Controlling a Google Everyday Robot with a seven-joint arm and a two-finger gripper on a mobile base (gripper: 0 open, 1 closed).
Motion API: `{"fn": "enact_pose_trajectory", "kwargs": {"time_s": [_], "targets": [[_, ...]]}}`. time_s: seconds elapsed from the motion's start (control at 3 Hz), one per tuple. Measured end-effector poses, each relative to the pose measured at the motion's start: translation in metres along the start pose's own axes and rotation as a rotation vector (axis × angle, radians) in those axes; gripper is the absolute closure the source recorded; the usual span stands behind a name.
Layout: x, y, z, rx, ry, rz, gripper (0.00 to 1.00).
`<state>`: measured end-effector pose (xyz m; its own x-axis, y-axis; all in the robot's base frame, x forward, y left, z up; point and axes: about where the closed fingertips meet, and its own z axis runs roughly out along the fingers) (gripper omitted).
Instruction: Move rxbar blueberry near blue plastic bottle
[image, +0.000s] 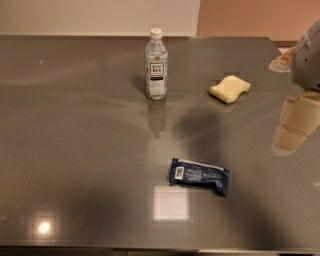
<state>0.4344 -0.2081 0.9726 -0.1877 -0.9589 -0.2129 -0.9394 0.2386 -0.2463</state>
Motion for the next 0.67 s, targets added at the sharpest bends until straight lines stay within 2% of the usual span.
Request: {"fn": "enact_pose_trajectory", "kwargs": {"time_s": [0.67], "targets": [[-0.033, 0.035, 0.033, -0.062, -0.072, -0.094, 0.00]]}}
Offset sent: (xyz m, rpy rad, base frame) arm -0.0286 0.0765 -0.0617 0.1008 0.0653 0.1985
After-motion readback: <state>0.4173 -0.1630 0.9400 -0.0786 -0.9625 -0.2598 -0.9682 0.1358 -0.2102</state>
